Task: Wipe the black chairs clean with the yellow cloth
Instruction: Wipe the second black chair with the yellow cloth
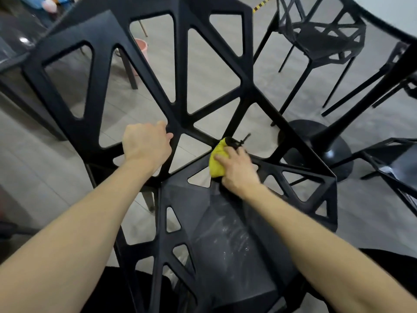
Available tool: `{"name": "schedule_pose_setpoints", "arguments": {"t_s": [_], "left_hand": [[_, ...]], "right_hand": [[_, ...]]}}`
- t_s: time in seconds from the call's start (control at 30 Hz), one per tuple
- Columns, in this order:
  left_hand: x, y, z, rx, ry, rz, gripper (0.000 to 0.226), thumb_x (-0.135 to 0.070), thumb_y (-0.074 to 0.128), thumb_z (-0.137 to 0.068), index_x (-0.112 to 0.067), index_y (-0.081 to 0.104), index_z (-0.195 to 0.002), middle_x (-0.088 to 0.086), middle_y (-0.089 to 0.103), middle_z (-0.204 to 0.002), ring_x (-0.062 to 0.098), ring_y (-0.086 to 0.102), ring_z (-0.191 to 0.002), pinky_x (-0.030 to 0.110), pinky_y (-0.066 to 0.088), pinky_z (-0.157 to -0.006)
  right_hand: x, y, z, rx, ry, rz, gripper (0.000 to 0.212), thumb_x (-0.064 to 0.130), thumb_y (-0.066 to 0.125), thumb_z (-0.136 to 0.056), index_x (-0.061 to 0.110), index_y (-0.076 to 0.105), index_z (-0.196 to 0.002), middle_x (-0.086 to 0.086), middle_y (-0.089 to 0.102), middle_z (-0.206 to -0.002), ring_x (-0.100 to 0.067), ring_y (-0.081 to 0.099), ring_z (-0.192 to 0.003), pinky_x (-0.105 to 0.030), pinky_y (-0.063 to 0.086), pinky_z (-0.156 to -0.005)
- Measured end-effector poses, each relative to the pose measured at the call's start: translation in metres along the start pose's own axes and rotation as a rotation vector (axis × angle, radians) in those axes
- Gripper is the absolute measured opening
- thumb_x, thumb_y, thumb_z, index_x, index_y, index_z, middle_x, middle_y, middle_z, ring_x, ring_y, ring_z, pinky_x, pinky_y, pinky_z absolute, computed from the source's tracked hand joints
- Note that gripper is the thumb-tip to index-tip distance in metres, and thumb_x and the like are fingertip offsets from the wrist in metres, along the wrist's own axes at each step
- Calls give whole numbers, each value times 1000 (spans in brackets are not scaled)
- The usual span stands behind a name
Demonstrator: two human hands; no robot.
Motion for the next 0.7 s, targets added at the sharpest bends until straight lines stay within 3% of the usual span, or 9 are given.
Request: {"name": "schedule_pose_setpoints", "arguments": {"t_s": [0.07,0.1,0.17,0.2,0.33,0.43,0.57,0.7], "left_hand": [[-1,0,0,-9,-4,3,35,-49,38,-113,-22,59,-120,6,72,-87,33,71,-85,37,32,-68],[-1,0,0,-9,-5,2,34,-49,38,-113,-22,59,-120,6,71,-86,33,71,-84,37,32,-68],[-1,1,-1,-10,-12,-4,34,-49,39,-113,-22,59,-119,5,66,-80,33,70,-82,37,32,-68],[-1,1,-1,-13,-13,-5,34,-48,39,-113,-22,59,-119,4,63,-77,33,69,-81,37,32,-67],[-2,2,-1,-25,-13,13,33,-47,40,-113,-21,59,-119,5,67,-80,34,68,-82,37,32,-67],[-1,1,-1,-14,-12,9,32,-46,40,-113,-21,59,-120,1,46,-66,32,57,-71,36,31,-66],[0,1,-2,3,-8,16,32,-46,39,-113,-21,58,-118,1,38,-63,30,48,-67,37,31,-66],[-1,4,0,-16,-19,-4,31,-45,40,-113,-21,59,-116,1,38,-61,30,47,-65,36,29,-63]], "right_hand": [[30,12,1,-19,-6,-6,72,37,65,-81,38,50,-151,-14,45,-140,-36,46,-111,-51,47,-99],[37,14,3,-40,-3,-11,67,56,60,-87,42,49,-152,-14,44,-140,-36,46,-114,-51,47,-100],[27,6,5,-47,39,-24,74,90,33,-89,50,52,-148,-9,44,-146,-33,44,-125,-54,41,-105],[18,1,6,-50,58,-28,75,92,24,-90,52,54,-146,-5,43,-151,-32,41,-132,-56,37,-109],[17,13,3,-108,70,51,49,69,49,-96,49,57,-140,-11,39,-156,-38,38,-134,-61,40,-105],[34,15,-13,-83,94,35,50,56,63,-94,40,54,-140,-16,42,-147,-39,42,-124,-58,48,-96],[-20,4,27,-159,38,7,50,36,64,-96,38,48,-143,-7,50,-134,-35,48,-110,-53,53,-88],[-70,-2,71,-274,153,63,45,27,63,-95,34,56,-139,-11,51,-134,-37,46,-103,-51,51,-87]]}}
Point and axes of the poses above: each hand's wrist, its own z-axis away from the middle knuckle, its own y-axis out of the palm, x = y × z, the point moved 5 cm from there along -z, towards the middle knuckle
